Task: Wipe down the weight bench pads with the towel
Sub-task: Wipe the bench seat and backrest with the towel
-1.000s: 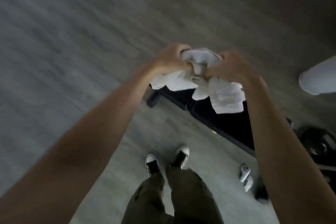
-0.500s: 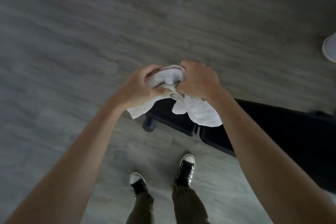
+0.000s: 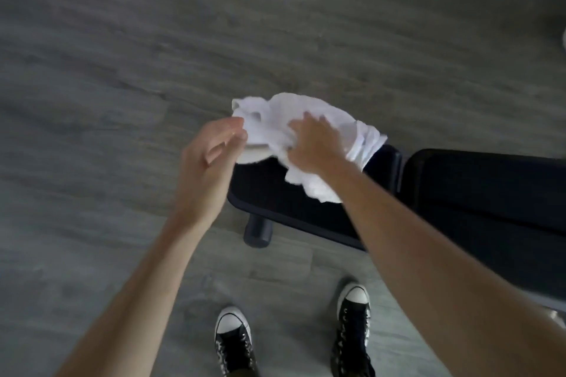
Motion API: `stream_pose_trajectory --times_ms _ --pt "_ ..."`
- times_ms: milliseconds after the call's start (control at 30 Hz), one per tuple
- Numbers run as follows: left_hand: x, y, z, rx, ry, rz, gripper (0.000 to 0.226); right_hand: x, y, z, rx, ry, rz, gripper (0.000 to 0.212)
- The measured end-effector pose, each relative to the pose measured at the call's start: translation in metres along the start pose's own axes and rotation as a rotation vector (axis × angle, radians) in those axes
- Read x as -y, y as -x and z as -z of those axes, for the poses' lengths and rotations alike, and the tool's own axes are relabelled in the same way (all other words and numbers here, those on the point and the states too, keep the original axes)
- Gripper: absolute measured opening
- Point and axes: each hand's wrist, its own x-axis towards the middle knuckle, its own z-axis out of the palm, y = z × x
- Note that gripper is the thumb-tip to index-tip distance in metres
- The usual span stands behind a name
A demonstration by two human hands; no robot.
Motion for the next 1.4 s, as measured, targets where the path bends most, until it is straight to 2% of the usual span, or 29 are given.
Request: stream_pose_trajectory --times_ms 67,167,267,333,367,433,500,567,600,667,700,733,833,900,1000,1067,1100,1167,1200,1233,1267,1333,1367,1400 --pt "0.038 -0.005 -0.004 0.031 -0.109 0.012 0.039 0.006 0.004 -0.069 0.051 0.117 -0.02 0.054" --pt "0.08 -0.002 -0.01 0.085 -0.275 0.042 0.043 0.004 0.042 -0.128 -0.08 0.158 0.038 0.06" --pt "0.096 0.011 -0.021 0.239 -0.426 0.041 0.053 0.003 0.102 -0.144 0.0 0.105 0.08 0.065" --pt "0.094 0.021 -0.033 0.414 -0.537 0.073 0.06 -0.002 0.13 -0.133 0.009 -0.049 0.099 0.049" --pt "0.09 0.023 -0.04 0.505 -0.57 0.085 0.062 -0.007 0.135 -0.122 -0.059 -0.142 0.107 0.041" --pt "0.072 0.016 -0.053 0.597 -0.542 0.045 0.065 -0.017 0.126 -0.089 -0.313 -0.189 0.15 0.036" --pt "0.053 -0.006 -0.067 0.51 -0.509 -0.113 0.072 -0.03 0.096 -0.05 -0.498 -0.144 0.171 0.033" --pt "0.045 -0.03 -0.081 0.447 -0.587 -0.201 0.084 -0.047 0.058 -0.023 -0.566 -0.095 0.144 0.03" --pt "0.048 -0.041 -0.089 0.501 -0.63 -0.162 0.093 -0.058 0.041 -0.017 -0.522 -0.062 0.113 0.034" --pt "0.07 -0.055 -0.108 0.647 -0.778 -0.059 0.101 -0.079 0.02 -0.028 -0.288 0.035 0.035 0.052" --pt "0.086 -0.056 -0.119 0.678 -0.877 -0.069 0.099 -0.087 0.016 -0.041 -0.174 0.097 0.001 0.064" --pt "0.101 -0.053 -0.13 0.665 -0.943 -0.101 0.096 -0.093 0.016 -0.055 -0.128 0.133 -0.019 0.075" --pt "0.134 -0.016 -0.143 0.439 -0.893 -0.208 0.079 -0.093 0.039 -0.083 -0.217 0.125 -0.026 0.091" --pt "0.144 0.034 -0.134 0.379 -0.816 -0.207 0.077 -0.086 0.076 -0.095 -0.244 0.088 -0.025 0.085" --pt "0.143 0.116 -0.107 0.417 -0.801 -0.196 0.085 -0.072 0.148 -0.107 -0.115 -0.08 0.048 0.067" --pt "0.132 0.138 -0.096 0.424 -0.7 -0.234 0.075 -0.066 0.182 -0.097 -0.106 -0.235 0.081 0.062" --pt "0.121 0.129 -0.099 0.407 -0.606 -0.256 0.075 -0.068 0.184 -0.083 -0.183 -0.276 0.089 0.06" --pt "0.094 0.086 -0.121 0.353 -0.482 -0.275 0.084 -0.086 0.158 -0.048 -0.451 -0.238 0.077 0.05" --pt "0.082 0.06 -0.138 0.333 -0.457 -0.282 0.08 -0.099 0.137 -0.03 -0.569 -0.184 0.066 0.043" --pt "0.073 0.034 -0.157 0.342 -0.445 -0.27 0.076 -0.114 0.114 -0.014 -0.597 -0.117 0.069 0.039" --pt "0.069 0.012 -0.177 0.39 -0.431 -0.217 0.073 -0.129 0.092 -0.004 -0.523 -0.061 0.065 0.038" --pt "0.08 -0.004 -0.205 0.487 -0.512 -0.087 0.077 -0.149 0.064 -0.011 -0.232 0.048 0.008 0.041" --pt "0.092 0.0 -0.213 0.486 -0.609 -0.088 0.081 -0.154 0.062 -0.025 -0.128 0.088 -0.029 0.044" --pt "0.103 0.011 -0.215 0.462 -0.687 -0.122 0.083 -0.157 0.069 -0.041 -0.093 0.108 -0.056 0.047"
